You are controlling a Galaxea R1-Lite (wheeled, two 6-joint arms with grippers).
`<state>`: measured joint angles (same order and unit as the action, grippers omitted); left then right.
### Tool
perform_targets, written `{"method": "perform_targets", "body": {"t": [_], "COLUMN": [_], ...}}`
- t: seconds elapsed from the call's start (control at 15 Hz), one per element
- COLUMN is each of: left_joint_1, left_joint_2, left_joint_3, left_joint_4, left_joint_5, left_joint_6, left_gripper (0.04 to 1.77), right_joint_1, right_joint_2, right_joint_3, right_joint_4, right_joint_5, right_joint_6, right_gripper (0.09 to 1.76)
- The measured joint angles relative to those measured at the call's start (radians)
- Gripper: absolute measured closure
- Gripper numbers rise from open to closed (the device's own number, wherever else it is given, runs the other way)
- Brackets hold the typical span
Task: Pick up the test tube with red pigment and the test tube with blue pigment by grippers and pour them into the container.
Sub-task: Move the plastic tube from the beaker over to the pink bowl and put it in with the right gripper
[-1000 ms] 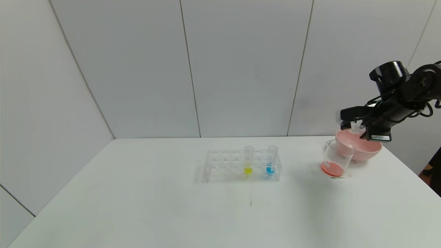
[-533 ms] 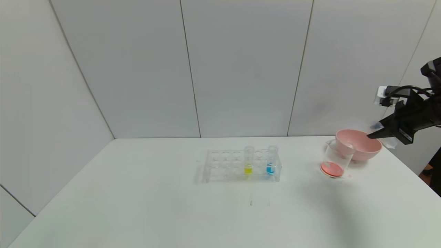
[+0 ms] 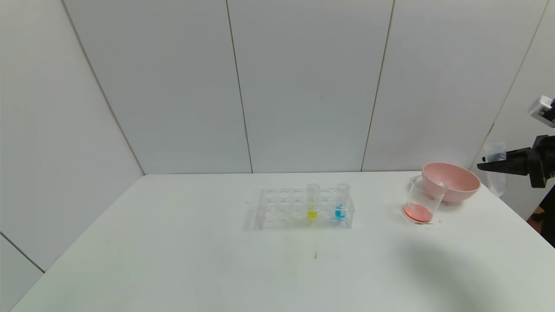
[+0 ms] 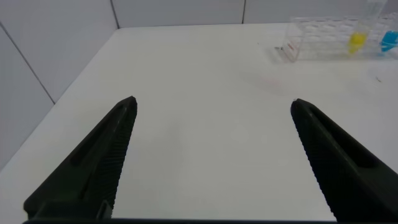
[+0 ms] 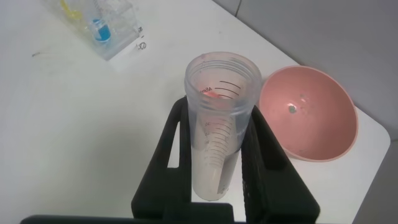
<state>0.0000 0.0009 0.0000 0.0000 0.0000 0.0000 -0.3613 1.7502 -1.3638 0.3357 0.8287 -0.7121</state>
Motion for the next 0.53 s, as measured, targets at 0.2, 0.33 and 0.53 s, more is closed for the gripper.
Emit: {"method": "perform_targets", "body": {"t": [0.2, 0.33, 0.53], "left_joint_1": [0.000, 0.000, 0.000], "left_joint_2": [0.000, 0.000, 0.000], "left_joint_3": [0.000, 0.000, 0.000], "left_joint_4": [0.000, 0.000, 0.000], "left_joint_5": [0.000, 0.000, 0.000], "left_joint_6": [0.000, 0.000, 0.000], "left_gripper": [0.05, 0.05, 0.05], "right_joint_1": [-0.044, -0.064, -0.087], "right_joint_2": [-0.066, -0.105, -0.132], "right_joint_3": [0.220, 0.365, 0.534], "right_joint_4": [-0.272, -0.512, -0.897], "right_joint_5": [0.051, 0.061, 0.062], "right_joint_6": [0.169, 0.322, 0.536], "right_gripper": [1.33, 1.33, 1.33]}}
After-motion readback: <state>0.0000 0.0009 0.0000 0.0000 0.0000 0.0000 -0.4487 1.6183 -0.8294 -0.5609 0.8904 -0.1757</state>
